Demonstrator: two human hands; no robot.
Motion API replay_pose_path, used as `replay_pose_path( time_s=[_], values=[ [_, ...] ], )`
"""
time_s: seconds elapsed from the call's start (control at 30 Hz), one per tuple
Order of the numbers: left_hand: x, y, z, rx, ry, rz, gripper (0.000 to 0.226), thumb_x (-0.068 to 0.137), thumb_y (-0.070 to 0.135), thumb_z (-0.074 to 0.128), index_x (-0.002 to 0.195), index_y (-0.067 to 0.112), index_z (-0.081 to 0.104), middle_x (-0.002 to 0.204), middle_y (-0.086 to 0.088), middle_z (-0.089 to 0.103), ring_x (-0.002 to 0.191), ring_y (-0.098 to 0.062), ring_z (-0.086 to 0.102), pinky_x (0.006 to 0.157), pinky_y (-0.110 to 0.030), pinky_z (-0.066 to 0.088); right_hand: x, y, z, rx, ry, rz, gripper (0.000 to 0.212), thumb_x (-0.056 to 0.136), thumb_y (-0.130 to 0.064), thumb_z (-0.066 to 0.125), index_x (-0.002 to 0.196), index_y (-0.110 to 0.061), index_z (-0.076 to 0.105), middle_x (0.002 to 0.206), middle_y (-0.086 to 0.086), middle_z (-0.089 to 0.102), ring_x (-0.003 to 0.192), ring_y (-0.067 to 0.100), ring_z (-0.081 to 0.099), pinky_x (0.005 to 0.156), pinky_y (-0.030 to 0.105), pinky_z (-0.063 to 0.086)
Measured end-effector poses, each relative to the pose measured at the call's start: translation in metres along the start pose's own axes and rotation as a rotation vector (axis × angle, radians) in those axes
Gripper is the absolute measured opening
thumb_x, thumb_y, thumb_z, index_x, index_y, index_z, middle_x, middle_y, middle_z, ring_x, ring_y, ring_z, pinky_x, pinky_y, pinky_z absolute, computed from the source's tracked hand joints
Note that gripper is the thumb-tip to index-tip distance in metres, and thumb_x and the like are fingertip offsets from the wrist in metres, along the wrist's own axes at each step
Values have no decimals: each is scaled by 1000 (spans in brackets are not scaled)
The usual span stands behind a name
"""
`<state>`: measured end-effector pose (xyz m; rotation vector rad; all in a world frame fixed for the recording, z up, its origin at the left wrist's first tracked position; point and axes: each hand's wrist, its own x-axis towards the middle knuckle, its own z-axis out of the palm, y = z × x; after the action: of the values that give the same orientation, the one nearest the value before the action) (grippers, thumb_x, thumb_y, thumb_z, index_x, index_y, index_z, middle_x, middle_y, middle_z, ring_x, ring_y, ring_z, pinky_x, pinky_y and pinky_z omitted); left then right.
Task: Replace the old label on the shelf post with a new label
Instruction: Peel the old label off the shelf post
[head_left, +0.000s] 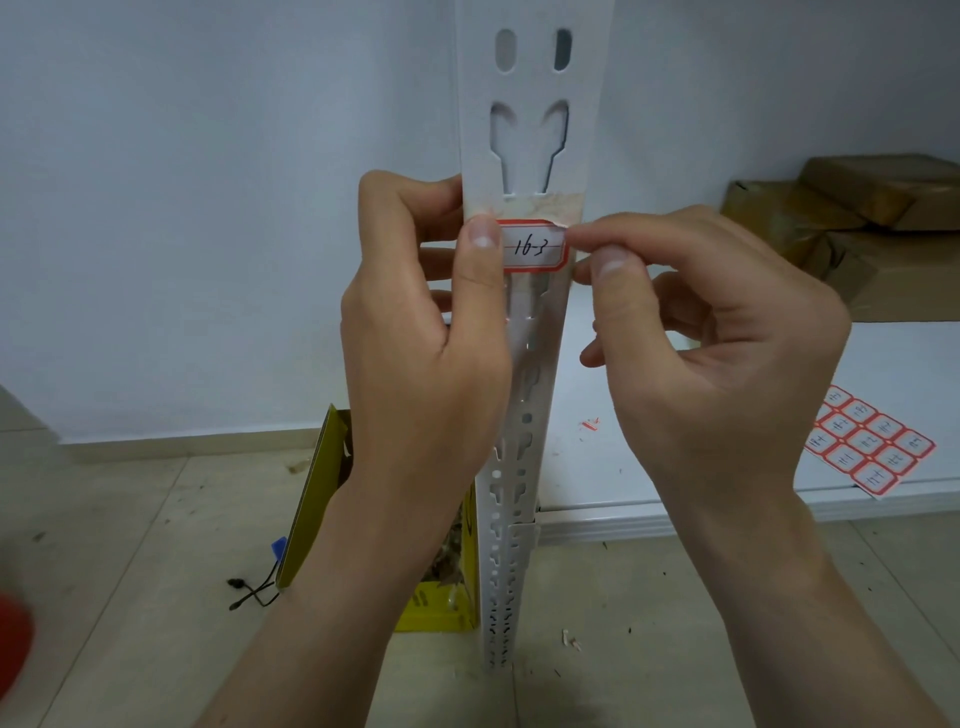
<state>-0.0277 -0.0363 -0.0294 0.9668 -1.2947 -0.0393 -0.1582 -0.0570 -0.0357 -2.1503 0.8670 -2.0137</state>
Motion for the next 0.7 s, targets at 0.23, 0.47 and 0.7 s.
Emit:
replay_pose_path(
  time_s=[0.23,0.47,0.7],
  values=[
    [0,0,0,-1,1,-3,5,106,13,48,108,16,45,91,18,59,83,-7,67,67,-18,53,0,-2,1,13,-1,1,19,100,-6,61,105,-17,75,91,-8,67,69,10,68,55,27,57],
    [0,1,0,-18,-4,-6,6,106,12,47,108,17,44,90,18,59,81,-5,66,67,-19,52,0,-2,1,11,-4,-8,19,100,-6,61,105,-21,71,91,-7,68,67,16,68,55,28,57],
    [-1,0,0,-12,-5,-7,6,106,11,47,106,17,44,87,19,59,79,-3,65,66,-19,51,0,0,1,3,-10,11,19,100,-7,61,105,-9,79,91,-6,67,68,12,69,56,27,57]
  ],
)
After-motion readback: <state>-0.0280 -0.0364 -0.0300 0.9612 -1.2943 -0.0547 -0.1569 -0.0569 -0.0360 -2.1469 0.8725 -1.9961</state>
